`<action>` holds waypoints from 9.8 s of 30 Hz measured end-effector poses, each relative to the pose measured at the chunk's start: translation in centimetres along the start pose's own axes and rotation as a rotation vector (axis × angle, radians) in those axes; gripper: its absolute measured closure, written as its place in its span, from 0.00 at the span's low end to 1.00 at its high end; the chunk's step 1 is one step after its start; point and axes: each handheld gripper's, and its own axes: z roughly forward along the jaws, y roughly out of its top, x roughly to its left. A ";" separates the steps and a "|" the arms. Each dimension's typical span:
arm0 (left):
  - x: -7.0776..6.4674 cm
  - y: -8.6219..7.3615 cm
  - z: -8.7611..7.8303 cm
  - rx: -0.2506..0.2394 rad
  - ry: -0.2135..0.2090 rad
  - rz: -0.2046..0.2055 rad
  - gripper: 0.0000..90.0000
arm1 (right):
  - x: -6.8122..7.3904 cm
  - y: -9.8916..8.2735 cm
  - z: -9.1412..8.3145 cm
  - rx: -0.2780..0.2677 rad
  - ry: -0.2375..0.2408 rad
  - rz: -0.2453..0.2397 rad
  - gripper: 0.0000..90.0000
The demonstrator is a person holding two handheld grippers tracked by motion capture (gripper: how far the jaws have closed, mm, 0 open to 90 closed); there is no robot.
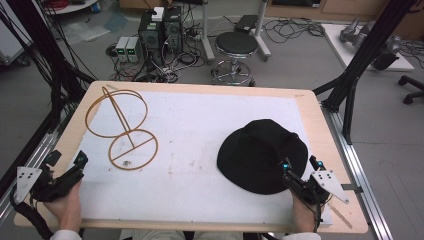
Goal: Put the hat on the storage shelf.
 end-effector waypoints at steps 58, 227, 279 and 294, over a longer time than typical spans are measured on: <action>0.0 -0.3 0.8 0.022 -0.034 -0.007 0.20 | 2.8 3.0 2.0 0.006 0.160 -0.134 0.19; 0.3 -0.5 1.2 0.027 -0.094 -0.028 0.19 | 38.4 16.1 11.7 -0.282 0.700 -0.116 0.95; -0.1 -0.6 1.1 0.036 -0.085 -0.005 0.19 | 27.6 16.5 9.2 -0.237 0.477 -0.039 0.21; -0.6 -0.5 0.8 0.038 -0.089 -0.004 0.19 | 18.3 15.9 7.4 -0.162 0.326 -0.080 0.20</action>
